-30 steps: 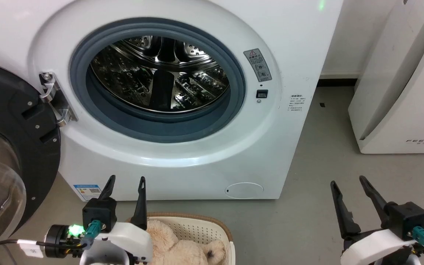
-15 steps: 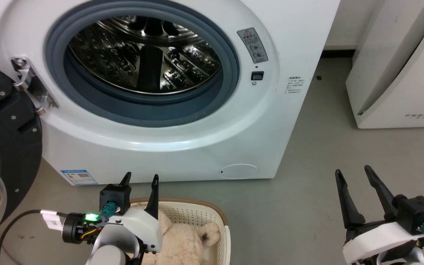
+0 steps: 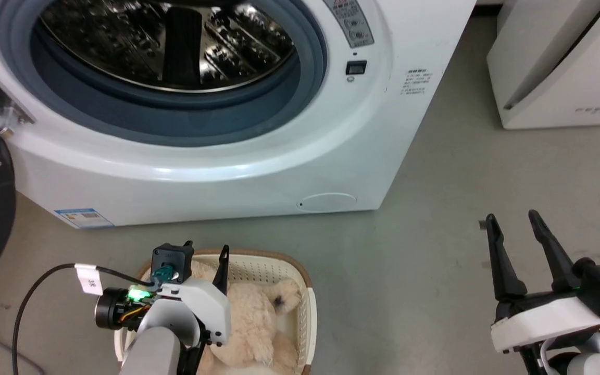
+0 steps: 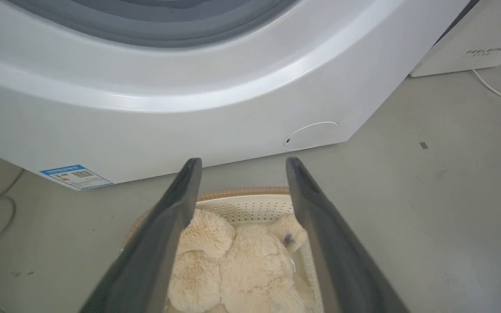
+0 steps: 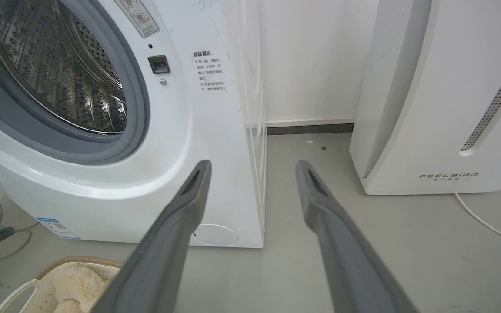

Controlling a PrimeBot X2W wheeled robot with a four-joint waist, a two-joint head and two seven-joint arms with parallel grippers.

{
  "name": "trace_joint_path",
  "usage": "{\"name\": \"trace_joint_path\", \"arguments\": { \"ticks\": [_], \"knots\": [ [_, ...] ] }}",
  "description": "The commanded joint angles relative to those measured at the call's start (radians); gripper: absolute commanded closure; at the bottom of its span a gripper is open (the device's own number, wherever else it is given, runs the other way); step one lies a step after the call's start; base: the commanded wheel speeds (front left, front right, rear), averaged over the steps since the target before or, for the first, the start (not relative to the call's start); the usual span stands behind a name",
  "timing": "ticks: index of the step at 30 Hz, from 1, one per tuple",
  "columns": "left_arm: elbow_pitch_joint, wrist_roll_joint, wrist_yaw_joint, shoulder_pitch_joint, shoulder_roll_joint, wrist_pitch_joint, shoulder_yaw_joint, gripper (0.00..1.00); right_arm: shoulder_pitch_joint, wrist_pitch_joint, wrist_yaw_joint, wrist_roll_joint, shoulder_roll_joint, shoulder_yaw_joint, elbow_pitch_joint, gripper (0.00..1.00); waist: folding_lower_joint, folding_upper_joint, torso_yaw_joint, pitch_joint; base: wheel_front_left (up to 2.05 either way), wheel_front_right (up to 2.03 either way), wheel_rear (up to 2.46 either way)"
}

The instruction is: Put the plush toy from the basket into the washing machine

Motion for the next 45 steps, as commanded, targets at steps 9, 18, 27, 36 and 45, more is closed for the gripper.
{"name": "trace_joint_path", "arguments": {
  "ticks": [9,18,27,36,45],
  "knots": [
    [0.113,-0.028,0.010,-0.077,0.029,0.027,-0.025,0.00,-0.056,-0.028,0.000,0.042,0.000,-0.011,-0.023,0.00,-0.0001,0.0000,-0.031,0.134,0.00,0.00,0.00],
    [0.206,-0.042,0.011,-0.143,0.045,0.038,-0.054,0.00,-0.090,-0.047,0.000,0.066,0.000,-0.018,-0.047,0.00,-0.0001,0.0000,-0.046,0.254,0.00,0.00,0.00],
    [0.299,-0.063,0.012,-0.220,0.053,0.048,-0.081,0.00,-0.126,-0.065,-0.001,0.089,0.000,-0.030,-0.077,0.00,-0.0001,0.0000,-0.056,0.364,0.00,0.00,0.00],
    [0.391,-0.090,0.011,-0.286,0.060,0.054,-0.103,0.00,-0.154,-0.084,-0.001,0.113,0.000,-0.032,-0.092,0.00,-0.0001,0.0000,-0.065,0.447,0.00,0.00,0.00],
    [0.483,-0.114,0.035,-0.369,0.076,0.038,-0.127,0.00,-0.181,-0.103,-0.001,0.136,0.000,-0.037,-0.111,0.00,-0.0001,0.0000,-0.076,0.530,0.00,0.00,0.00]
  ]
}}
